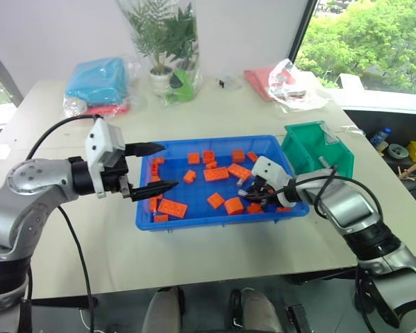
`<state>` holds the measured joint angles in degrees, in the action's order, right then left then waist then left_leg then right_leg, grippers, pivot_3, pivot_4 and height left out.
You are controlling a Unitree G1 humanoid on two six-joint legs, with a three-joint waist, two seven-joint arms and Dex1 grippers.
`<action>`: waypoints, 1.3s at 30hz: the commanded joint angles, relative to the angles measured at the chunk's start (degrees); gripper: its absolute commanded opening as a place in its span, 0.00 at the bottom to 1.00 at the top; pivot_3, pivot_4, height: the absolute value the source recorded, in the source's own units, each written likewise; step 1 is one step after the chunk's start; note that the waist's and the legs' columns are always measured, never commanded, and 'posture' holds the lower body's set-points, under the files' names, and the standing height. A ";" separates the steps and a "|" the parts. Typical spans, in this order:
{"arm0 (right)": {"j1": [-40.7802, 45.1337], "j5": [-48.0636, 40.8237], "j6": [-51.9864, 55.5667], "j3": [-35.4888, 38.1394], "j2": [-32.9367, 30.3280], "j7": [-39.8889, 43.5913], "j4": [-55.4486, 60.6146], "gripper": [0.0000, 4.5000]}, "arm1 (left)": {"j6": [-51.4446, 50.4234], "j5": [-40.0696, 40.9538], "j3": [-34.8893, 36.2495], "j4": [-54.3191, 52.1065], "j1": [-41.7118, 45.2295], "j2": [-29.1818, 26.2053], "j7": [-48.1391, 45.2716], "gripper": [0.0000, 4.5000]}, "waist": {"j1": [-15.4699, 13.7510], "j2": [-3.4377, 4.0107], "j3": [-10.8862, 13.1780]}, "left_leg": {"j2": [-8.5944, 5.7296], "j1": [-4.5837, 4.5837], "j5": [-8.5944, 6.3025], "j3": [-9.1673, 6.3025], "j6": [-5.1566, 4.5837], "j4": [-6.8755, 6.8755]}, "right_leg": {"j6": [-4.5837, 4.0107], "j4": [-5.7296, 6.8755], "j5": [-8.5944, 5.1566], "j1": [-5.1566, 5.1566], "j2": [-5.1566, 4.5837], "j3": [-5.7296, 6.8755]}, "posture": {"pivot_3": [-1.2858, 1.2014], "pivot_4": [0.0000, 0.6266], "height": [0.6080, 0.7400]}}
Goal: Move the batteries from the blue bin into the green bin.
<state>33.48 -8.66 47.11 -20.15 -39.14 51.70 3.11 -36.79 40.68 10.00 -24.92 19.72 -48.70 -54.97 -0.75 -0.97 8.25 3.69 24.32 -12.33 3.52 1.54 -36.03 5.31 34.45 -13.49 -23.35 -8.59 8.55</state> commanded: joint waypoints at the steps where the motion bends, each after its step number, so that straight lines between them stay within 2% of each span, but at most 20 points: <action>1: 1.60 0.17 0.44 0.50 0.60 0.12 0.65 0.01 | 1.03 0.81 1.95 -1.01 0.63 -0.23 0.02 1.00 | 0.00 -0.01 0.00 | 0.00 0.00 0.00 0.00 0.00 0.00 | 0.00 0.00 0.00 0.00 0.01 0.00 | 0.52 0.24 0.48; 6: 3.72 -1.80 2.30 5.38 0.35 -0.58 0.91 0.01 | 1.39 0.40 1.64 -0.57 0.73 -0.16 -0.09 1.00 | -0.05 0.05 0.03 | 0.00 0.01 0.00 0.00 0.00 0.00 | 0.00 -0.01 0.00 0.00 0.01 0.00 | 0.52 0.24 0.48; 10: 8.38 -6.69 8.34 18.27 -2.72 -2.74 -1.24 0.01 | 1.36 0.54 1.83 -0.67 0.03 -0.33 -0.46 1.00 | -0.13 0.21 0.13 | 0.00 0.06 0.00 0.01 0.00 -0.02 | -0.01 -0.01 0.01 -0.04 0.00 0.00 | 0.52 0.24 0.48; 13: 10.50 -6.18 8.84 24.59 -6.60 -5.97 -6.25 0.01 | 1.47 0.49 1.82 -0.47 -0.33 -0.37 -0.84 1.00 | -0.47 0.16 0.10 | -0.04 0.06 0.00 0.00 -0.01 -0.01 | -0.02 -0.03 0.02 -0.01 0.00 0.00 | 0.52 0.24 0.48; 17: 10.90 -3.69 5.97 28.13 -10.53 -10.22 -13.36 0.01 | 1.42 0.57 1.01 0.01 0.39 0.13 -1.16 1.00 | -0.45 0.11 0.07 | -0.03 0.05 -0.03 0.02 -0.02 0.04 | -0.01 -0.14 0.01 0.00 0.00 0.01 | 0.52 0.24 0.48; 20: 9.73 -3.94 7.11 29.86 -9.73 -12.77 -15.94 0.01 | 1.32 0.57 -0.16 0.35 1.70 0.91 -1.44 1.00 | 0.01 0.12 0.08 | -0.02 0.05 -0.02 0.05 -0.02 0.03 | -0.01 -0.12 0.01 -0.01 0.00 0.01 | 0.52 0.24 0.48; 22: 9.16 -4.64 6.92 30.56 -7.72 -14.21 -16.84 0.24 | 1.32 0.33 -1.02 0.76 2.80 1.45 -1.75 1.00 | 0.21 0.16 0.08 | -0.02 0.04 -0.01 0.05 -0.04 0.04 | 0.00 -0.09 0.03 -0.01 0.00 0.01 | 0.52 0.24 0.48; 25: 9.48 -3.83 2.56 30.38 -6.28 -15.47 -19.29 0.53 | 1.33 -0.17 -1.93 1.66 4.41 1.91 -2.21 1.00 | 0.33 0.20 0.09 | -0.01 0.05 0.08 0.10 -0.19 0.07 | 0.03 0.01 0.06 0.13 0.00 -0.01 | 0.52 0.24 0.48; 28: 10.17 -4.65 0.44 29.42 -6.85 -12.69 -19.35 0.53 | 1.35 -0.40 -2.26 2.36 5.44 2.02 -2.43 1.00 | 0.19 0.29 0.15 | -0.01 0.06 0.09 0.12 -0.20 0.07 | 0.05 0.03 0.07 0.10 0.00 -0.01 | 0.52 0.24 0.48; 32: 10.15 -7.34 1.83 24.98 -6.19 -5.99 -12.27 0.53 | 1.46 -0.56 -2.26 2.52 5.55 2.02 -2.71 1.00 | 0.11 0.30 0.16 | -0.01 0.03 0.08 0.11 -0.20 0.04 | 0.03 -0.01 0.06 -0.01 0.00 -0.01 | 0.52 0.24 0.48; 34: 10.48 -8.79 3.80 22.76 -4.56 -4.49 -8.98 0.53 | 1.48 -0.67 -2.25 2.45 5.48 2.10 -2.67 1.00 | 0.20 0.28 0.15 | 0.00 0.03 0.08 0.09 -0.20 0.03 | 0.03 -0.01 0.06 -0.01 0.00 -0.02 | 0.52 0.24 0.48; 37: 10.74 -9.35 6.53 19.53 0.43 -6.51 -5.94 0.53 | 1.30 -0.63 -2.15 2.09 5.42 2.19 -2.30 1.00 | 0.27 0.25 0.13 | 0.03 -0.01 0.08 0.08 -0.20 0.05 | 0.03 0.01 0.06 -0.01 0.02 -0.01 | 0.52 0.24 0.48; 39: 10.34 -8.48 7.05 17.43 3.45 -8.44 -5.53 0.65 | 1.14 -0.60 -2.08 1.88 5.43 2.25 -2.00 1.00 | 0.15 0.24 0.12 | 0.03 -0.01 0.08 0.08 -0.20 0.04 | 0.02 0.03 0.07 -0.02 0.02 -0.01 | 0.52 0.24 0.48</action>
<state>42.93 -17.13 53.78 -2.20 -36.16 44.54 -4.38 -36.61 39.96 7.40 -21.58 24.47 -46.43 -57.22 -0.61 -0.73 8.37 3.72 24.32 -12.25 3.59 1.33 -36.00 5.30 34.48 -13.40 -23.36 -8.57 8.54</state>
